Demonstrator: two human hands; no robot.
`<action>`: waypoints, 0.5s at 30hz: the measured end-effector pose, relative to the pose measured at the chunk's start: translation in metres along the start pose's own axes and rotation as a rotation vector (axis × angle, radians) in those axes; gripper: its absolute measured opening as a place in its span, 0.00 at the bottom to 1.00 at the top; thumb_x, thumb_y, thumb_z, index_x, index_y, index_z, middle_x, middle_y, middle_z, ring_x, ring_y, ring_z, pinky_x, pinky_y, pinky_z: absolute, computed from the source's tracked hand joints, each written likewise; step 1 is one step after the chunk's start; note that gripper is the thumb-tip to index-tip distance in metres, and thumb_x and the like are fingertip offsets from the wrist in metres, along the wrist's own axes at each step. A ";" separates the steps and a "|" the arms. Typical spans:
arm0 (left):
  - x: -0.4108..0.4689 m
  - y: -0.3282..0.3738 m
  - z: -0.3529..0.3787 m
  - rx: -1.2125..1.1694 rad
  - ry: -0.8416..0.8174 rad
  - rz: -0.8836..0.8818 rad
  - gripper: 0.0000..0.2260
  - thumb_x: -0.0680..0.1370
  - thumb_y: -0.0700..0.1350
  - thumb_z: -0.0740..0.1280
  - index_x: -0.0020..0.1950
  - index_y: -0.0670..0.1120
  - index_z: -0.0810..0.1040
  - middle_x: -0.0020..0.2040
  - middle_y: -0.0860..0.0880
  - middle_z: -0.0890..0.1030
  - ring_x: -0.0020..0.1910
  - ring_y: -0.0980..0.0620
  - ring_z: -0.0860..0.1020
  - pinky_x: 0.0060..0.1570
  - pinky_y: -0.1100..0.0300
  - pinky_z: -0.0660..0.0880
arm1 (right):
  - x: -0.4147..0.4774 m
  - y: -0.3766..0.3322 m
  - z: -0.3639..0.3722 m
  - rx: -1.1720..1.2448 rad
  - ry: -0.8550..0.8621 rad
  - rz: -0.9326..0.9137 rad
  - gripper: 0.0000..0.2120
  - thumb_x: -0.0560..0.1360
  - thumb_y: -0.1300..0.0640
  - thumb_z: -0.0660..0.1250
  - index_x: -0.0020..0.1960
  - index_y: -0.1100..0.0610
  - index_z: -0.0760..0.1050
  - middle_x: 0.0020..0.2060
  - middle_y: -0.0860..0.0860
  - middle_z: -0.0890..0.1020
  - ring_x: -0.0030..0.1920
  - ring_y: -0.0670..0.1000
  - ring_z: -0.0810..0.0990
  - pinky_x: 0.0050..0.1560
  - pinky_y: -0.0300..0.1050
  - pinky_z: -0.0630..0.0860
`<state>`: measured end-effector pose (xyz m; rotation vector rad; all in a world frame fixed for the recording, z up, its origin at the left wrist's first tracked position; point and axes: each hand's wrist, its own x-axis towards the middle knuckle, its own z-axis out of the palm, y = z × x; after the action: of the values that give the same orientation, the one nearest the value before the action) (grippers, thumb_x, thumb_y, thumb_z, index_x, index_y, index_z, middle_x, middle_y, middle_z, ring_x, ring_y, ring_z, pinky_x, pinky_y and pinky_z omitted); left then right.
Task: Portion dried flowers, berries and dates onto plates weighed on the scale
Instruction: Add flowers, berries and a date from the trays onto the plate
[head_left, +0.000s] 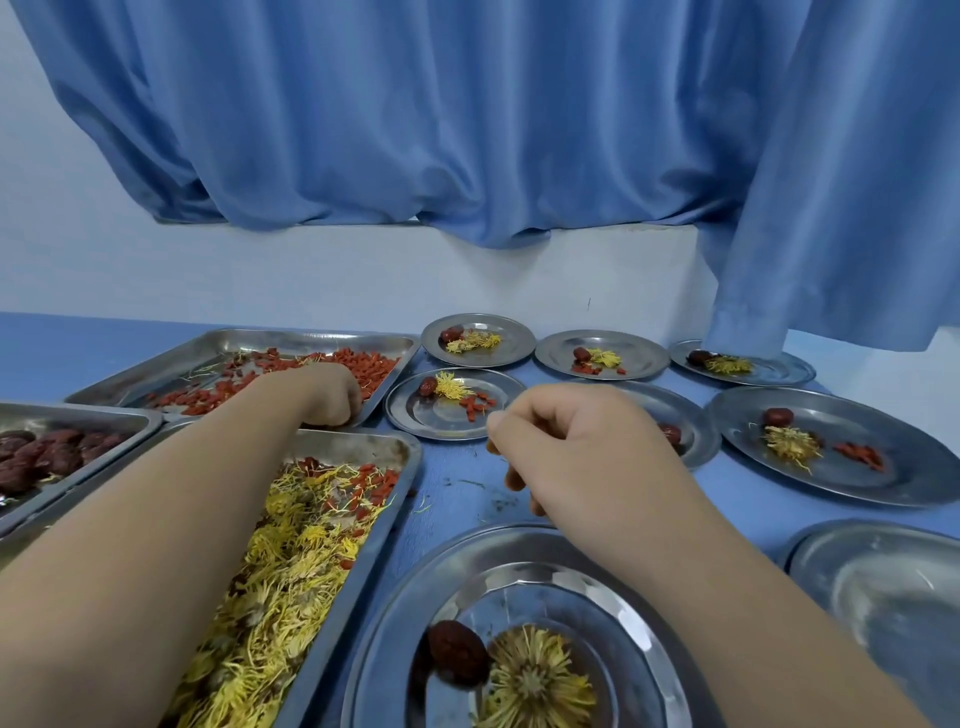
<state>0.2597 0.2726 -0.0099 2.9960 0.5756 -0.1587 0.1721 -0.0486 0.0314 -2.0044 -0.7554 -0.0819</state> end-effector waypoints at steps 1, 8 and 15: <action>0.000 -0.001 0.001 -0.020 0.012 0.010 0.14 0.76 0.31 0.61 0.43 0.49 0.80 0.45 0.51 0.79 0.47 0.51 0.77 0.48 0.57 0.72 | 0.000 0.000 0.000 0.001 -0.001 -0.004 0.15 0.76 0.51 0.63 0.40 0.63 0.76 0.34 0.59 0.79 0.28 0.48 0.71 0.32 0.49 0.74; -0.013 -0.003 -0.008 -0.183 0.129 0.011 0.13 0.75 0.31 0.61 0.41 0.45 0.81 0.42 0.50 0.80 0.39 0.54 0.77 0.33 0.62 0.70 | 0.000 0.000 -0.003 -0.009 0.007 -0.034 0.15 0.76 0.50 0.63 0.39 0.61 0.76 0.34 0.57 0.80 0.30 0.55 0.74 0.32 0.48 0.75; -0.022 -0.006 -0.016 -0.280 0.221 0.002 0.11 0.75 0.32 0.64 0.42 0.47 0.81 0.43 0.49 0.81 0.40 0.51 0.78 0.36 0.60 0.72 | 0.003 0.002 -0.006 -0.006 0.053 -0.067 0.14 0.75 0.52 0.64 0.37 0.60 0.76 0.34 0.56 0.80 0.27 0.52 0.73 0.30 0.45 0.74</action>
<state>0.2380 0.2720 0.0082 2.7564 0.5617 0.2375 0.1773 -0.0525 0.0342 -1.9754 -0.7891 -0.1756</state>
